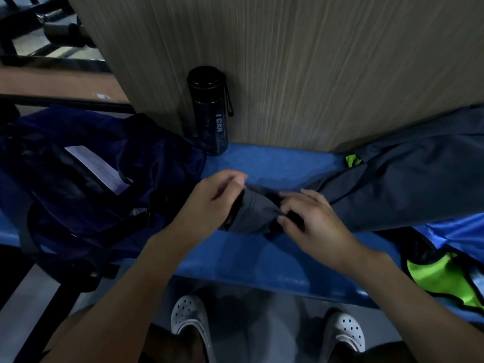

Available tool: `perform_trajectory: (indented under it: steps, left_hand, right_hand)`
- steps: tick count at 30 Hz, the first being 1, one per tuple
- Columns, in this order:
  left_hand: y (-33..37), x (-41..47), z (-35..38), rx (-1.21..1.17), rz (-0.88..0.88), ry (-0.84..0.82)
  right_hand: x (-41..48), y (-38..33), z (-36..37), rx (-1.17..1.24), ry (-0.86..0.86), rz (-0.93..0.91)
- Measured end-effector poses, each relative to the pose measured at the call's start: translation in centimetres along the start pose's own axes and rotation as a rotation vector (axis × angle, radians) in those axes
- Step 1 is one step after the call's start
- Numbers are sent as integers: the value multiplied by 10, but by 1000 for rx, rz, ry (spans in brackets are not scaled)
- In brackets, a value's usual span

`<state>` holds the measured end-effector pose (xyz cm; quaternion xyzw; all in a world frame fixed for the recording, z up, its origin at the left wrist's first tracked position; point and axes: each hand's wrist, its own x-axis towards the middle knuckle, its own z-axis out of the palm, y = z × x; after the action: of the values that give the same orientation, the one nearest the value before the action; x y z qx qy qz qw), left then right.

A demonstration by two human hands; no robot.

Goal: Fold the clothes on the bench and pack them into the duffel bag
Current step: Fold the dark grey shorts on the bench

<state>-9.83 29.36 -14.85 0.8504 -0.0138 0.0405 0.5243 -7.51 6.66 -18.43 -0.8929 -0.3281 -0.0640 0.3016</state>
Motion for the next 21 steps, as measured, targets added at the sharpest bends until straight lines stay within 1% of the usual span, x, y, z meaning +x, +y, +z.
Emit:
perform_trajectory:
  steps: [1, 3, 5, 7, 9, 11, 13, 14, 16, 18, 19, 21]
  left_hand:
    - [-6, 4, 1, 99, 1, -8]
    - [-18, 11, 6, 308, -10, -106]
    - [-28, 15, 13, 400, -48, -193]
    - [-33, 19, 17, 427, -49, -232]
    - [-34, 22, 17, 457, 4, -230]
    - [-33, 22, 17, 501, -2, -193]
    - [-29, 23, 17, 549, -4, -104]
    - [-27, 23, 17, 560, 30, -44]
    - [-23, 24, 16, 491, 156, 106]
    - [-19, 26, 14, 302, 246, 207]
    - [-15, 26, 13, 211, 246, 216]
    - [-9, 26, 11, 108, 196, 208]
  right_hand:
    - [-2, -2, -2, -5, 0, -1]
    - [-8, -2, -4, -30, -14, -10]
    - [-13, -1, -6, -56, -50, -7]
    - [-18, 1, -8, -70, -75, -9]
    - [-21, 1, -10, -58, -79, -11]
    - [-25, 0, -13, -32, -71, -9]
    - [-29, -1, -18, -2, -58, 12]
    - [-30, -2, -20, 10, -63, 37]
    - [-32, -4, -23, 36, -78, 87]
    - [-32, -5, -24, 68, -58, 85]
    - [-31, -7, -24, 78, -43, 70]
    - [-28, -11, -24, 78, -48, 24]
